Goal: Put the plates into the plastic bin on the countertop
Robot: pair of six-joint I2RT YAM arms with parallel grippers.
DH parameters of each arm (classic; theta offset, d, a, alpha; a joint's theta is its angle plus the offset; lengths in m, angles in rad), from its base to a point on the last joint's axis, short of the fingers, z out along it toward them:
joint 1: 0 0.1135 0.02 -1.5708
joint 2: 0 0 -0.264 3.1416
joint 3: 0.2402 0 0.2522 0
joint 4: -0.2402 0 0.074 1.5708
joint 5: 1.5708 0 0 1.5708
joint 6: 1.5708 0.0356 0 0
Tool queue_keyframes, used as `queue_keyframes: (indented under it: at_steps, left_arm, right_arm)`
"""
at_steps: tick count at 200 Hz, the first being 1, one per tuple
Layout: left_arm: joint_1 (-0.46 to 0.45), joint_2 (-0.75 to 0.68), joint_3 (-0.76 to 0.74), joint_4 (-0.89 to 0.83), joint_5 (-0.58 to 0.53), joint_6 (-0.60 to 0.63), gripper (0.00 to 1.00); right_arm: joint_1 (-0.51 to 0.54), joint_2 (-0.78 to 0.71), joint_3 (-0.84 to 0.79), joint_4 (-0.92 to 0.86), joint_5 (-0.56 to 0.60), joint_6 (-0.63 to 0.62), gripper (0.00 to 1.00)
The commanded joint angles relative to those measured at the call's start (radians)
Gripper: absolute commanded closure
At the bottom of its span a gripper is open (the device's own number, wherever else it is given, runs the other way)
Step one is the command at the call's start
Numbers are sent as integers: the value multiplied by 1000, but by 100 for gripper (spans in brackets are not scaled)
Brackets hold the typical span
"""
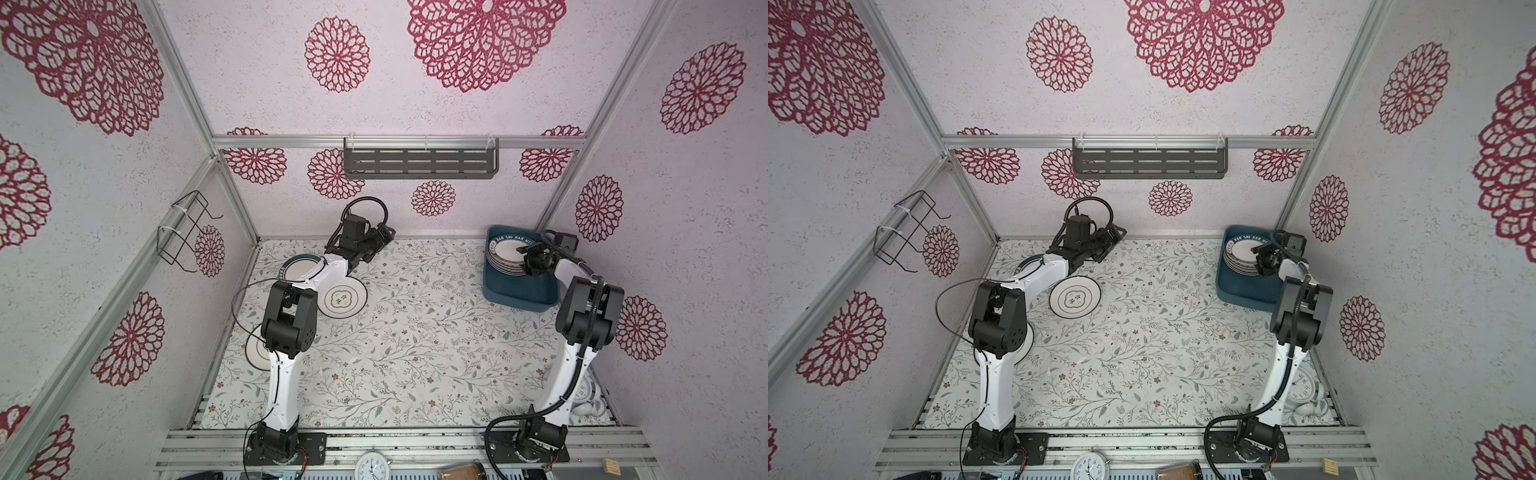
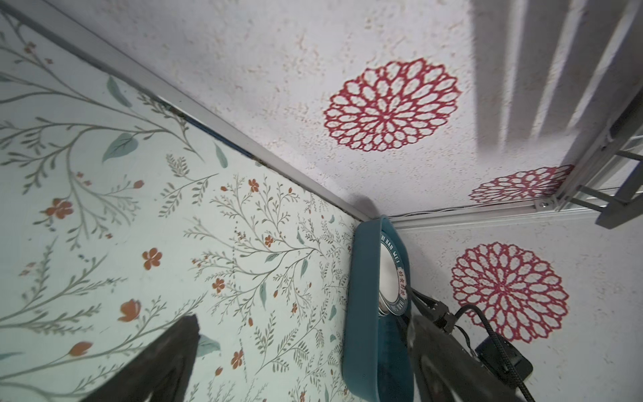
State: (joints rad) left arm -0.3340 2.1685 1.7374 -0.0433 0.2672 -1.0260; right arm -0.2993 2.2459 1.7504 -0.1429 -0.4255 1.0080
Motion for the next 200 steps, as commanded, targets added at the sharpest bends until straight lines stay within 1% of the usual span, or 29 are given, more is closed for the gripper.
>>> queue_keyframes:
  at_steps: [1, 23, 38, 50, 53, 57, 59, 62, 95, 158, 180, 200]
  left_arm:
    - [9, -97, -36, 22, -29, 5, 3]
    - [10, -143, -89, 12, -48, 18, 3]
    - [12, -177, -122, -5, -66, 32, 3]
    - [14, -195, -150, -19, -79, 42, 3]
    - [13, -232, -158, -23, -82, 45, 3]
    - [16, -245, -169, -29, -87, 46, 3]
    - [16, -250, -174, -31, -90, 50, 3]
    - [17, -258, -181, -38, -93, 52, 3]
    - [26, -371, -292, -83, -142, 84, 3]
    - [86, -614, -512, -186, -173, 142, 3]
    - [102, -703, -571, -248, -202, 171, 3]
    - [126, -775, -622, -299, -216, 185, 3]
  right_arm:
    - [13, -28, 36, -78, 26, -42, 33]
    - [25, -59, 37, -128, 61, -69, 23]
    - [38, -92, 28, -154, 89, -98, 14]
    - [48, -121, 19, -168, 105, -114, 9]
    - [50, -128, 15, -166, 107, -118, 8]
    - [53, -138, 8, -166, 109, -121, 6]
    - [55, -144, 5, -166, 110, -121, 3]
    - [57, -152, 0, -167, 113, -123, 1]
    - [89, -241, -71, -152, 131, -127, 1]
    - [174, -395, -249, -91, 167, -115, 1]
    - [242, -441, -283, -75, 189, -157, 1]
    - [333, -454, -284, -69, 208, -201, 1]
